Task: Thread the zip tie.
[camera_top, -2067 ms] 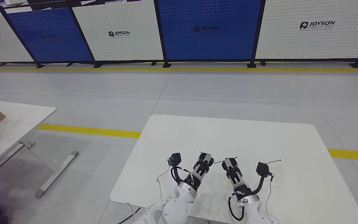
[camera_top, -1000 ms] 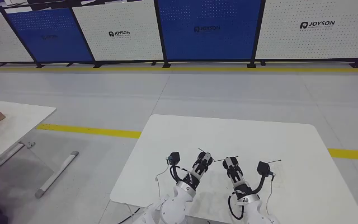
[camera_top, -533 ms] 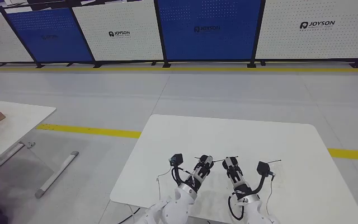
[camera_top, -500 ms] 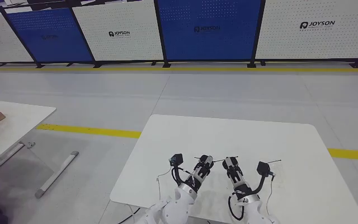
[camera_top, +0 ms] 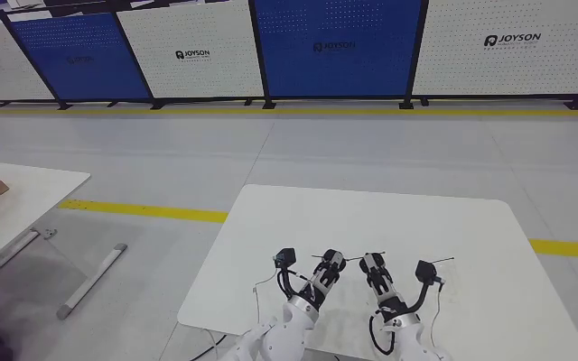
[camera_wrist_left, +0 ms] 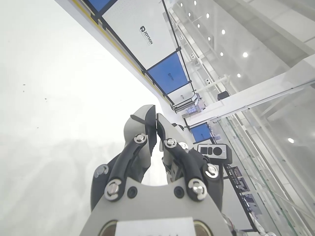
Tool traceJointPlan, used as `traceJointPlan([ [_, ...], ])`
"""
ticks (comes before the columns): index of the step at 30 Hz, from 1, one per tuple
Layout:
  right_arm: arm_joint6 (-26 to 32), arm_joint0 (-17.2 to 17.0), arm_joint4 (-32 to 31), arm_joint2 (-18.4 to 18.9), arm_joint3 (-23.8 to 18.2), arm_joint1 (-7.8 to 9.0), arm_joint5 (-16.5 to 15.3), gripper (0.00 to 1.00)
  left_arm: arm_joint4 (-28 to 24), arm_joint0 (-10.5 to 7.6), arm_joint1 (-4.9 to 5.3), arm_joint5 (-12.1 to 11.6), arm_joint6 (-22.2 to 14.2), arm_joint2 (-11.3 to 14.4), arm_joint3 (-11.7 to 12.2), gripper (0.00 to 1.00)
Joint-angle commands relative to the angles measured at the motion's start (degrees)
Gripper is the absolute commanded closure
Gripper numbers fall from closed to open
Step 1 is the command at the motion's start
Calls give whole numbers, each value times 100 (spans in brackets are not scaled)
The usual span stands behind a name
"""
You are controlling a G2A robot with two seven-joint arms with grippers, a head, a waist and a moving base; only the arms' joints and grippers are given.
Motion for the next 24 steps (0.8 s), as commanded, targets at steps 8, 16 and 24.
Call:
traceJointPlan([
  [8, 114, 30, -91, -40, -9, -15, 85, 100, 31, 7, -16, -27, -56, -17, -17, 100],
  [16, 191, 98, -208, -100, 46, -35, 170, 100, 14, 26, -24, -66, -142, -55, -28, 100],
  [24, 122, 83, -180, -65, 75, -49, 140, 100, -126, 30, -35, -48, -268, -115, -18, 13],
])
